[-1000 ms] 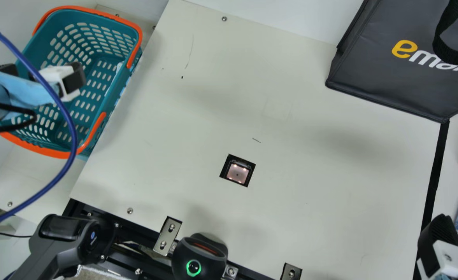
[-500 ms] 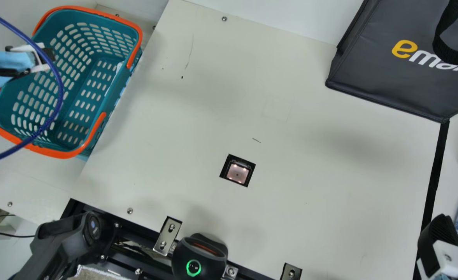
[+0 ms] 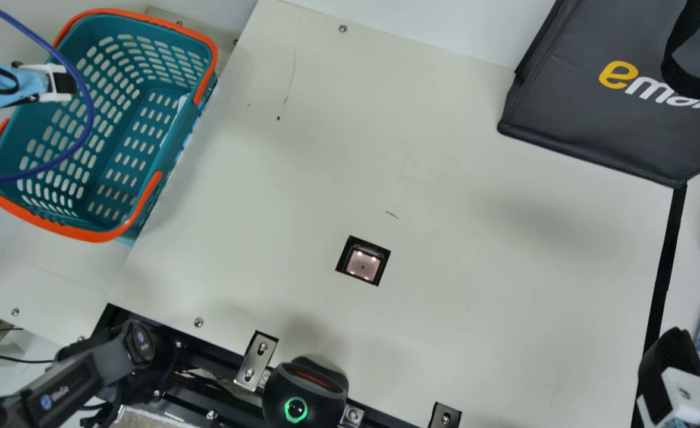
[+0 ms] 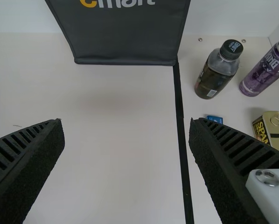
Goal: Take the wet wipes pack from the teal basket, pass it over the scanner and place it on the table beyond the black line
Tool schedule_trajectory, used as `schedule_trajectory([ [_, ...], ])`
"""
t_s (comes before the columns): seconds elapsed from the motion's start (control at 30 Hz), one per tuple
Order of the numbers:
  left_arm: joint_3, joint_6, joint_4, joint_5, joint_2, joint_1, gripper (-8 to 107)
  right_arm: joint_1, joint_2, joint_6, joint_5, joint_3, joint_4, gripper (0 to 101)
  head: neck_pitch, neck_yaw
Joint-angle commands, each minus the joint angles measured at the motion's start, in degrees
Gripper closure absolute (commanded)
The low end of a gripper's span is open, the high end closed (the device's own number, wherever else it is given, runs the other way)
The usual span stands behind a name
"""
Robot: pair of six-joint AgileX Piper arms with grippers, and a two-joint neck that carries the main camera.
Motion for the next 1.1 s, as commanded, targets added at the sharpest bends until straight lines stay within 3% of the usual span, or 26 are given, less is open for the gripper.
schedule_trajectory([
  [0.0, -0.4, 2.5, -0.1, -0.2, 2.6, -0.2, 9, 0.0, 0.0, 0.0, 0.0, 0.0, 0.0, 6, -1.7, 0.2],
  [0.63, -4.8, 15.8, -6.1, -2.0, 21.9, -3.4, 9, 0.0, 0.0, 0.0, 0.0, 0.0, 0.0, 6, -1.7, 0.2],
  [1.07, -6.3, 21.5, -8.0, -7.1, 33.6, -3.7, 9, 0.0, 0.0, 0.0, 0.0, 0.0, 0.0, 6, -1.7, 0.2],
])
